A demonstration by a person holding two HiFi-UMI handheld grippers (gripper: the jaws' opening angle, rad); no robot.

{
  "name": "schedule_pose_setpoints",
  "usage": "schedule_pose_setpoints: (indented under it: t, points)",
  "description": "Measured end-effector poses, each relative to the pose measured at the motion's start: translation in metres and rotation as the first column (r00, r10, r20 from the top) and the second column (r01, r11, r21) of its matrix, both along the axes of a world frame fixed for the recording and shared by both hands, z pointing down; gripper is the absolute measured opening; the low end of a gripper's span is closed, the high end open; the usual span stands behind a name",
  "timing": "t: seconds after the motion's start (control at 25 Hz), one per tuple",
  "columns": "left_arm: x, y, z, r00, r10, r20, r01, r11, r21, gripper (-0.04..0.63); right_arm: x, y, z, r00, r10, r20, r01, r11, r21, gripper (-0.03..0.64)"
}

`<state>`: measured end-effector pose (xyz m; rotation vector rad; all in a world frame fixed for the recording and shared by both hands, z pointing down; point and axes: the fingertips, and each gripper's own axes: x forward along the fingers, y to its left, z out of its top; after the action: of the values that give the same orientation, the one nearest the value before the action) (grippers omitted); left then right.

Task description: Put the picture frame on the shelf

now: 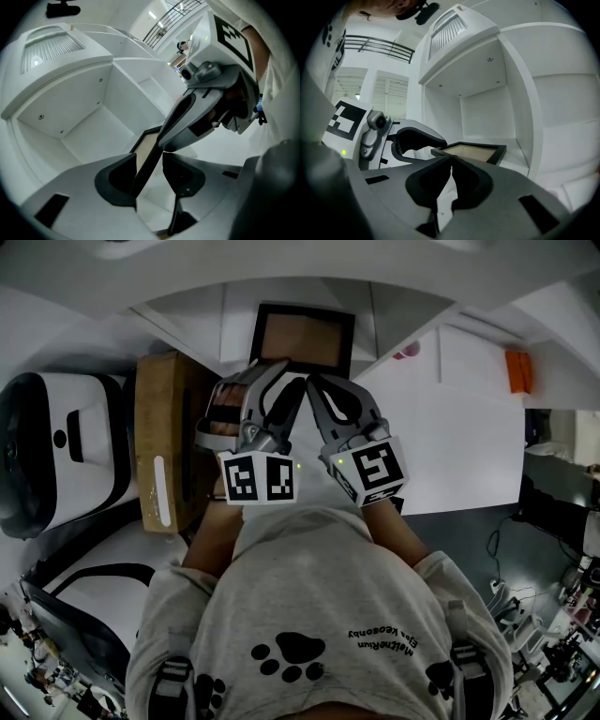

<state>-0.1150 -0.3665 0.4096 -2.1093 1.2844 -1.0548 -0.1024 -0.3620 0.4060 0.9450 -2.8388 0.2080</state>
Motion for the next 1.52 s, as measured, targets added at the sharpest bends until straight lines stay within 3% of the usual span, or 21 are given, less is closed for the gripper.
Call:
schedule_pose_setpoints:
  t: [0.08,0.2,0.28,0.36,0.52,0.68,1.52]
  points:
    - [0.0,0.005,-0.007,0.998,-0.001,-0.063,0.002,1.0,0.019,0.183,0.001,0.0,-0.001,1.0,0.003,0.001,-0.003,1.0,0.003,0.038]
    - [-0.005,0.012,-0.016,0.974,-0.021,-0.224,0.031,0.999,0.041,0.181,0.001,0.001,-0.002,1.0,0.002,0.0,-0.002,1.0,0.006,0.038]
    - [-0.009,0.016,-0.017,0.933,-0.046,-0.358,0.059,0.998,0.028,0.16,0.0,0.003,0.0,1.0,-0.006,-0.005,0.006,1.0,0.005,0.038]
    - [-0.015,0.018,-0.013,0.882,-0.077,-0.464,0.083,0.997,-0.008,0.083,-0.001,0.004,0.003,1.0,-0.011,-0.011,0.011,1.0,0.0,0.038]
    - [-0.022,0.012,0.003,0.822,-0.158,-0.547,0.103,0.986,-0.131,0.025,0.002,0.002,0.007,1.0,0.002,-0.021,-0.002,1.0,-0.006,0.038]
    - [-0.02,0.004,0.007,0.794,-0.176,-0.582,0.099,0.982,-0.161,0.021,0.005,-0.005,0.008,0.999,0.032,-0.03,-0.032,0.999,0.0,0.038]
    - [-0.01,-0.024,0.003,0.789,-0.136,-0.599,0.06,0.987,-0.146,0.02,0.007,-0.035,0.01,0.996,0.09,-0.013,-0.09,0.996,-0.001,0.038]
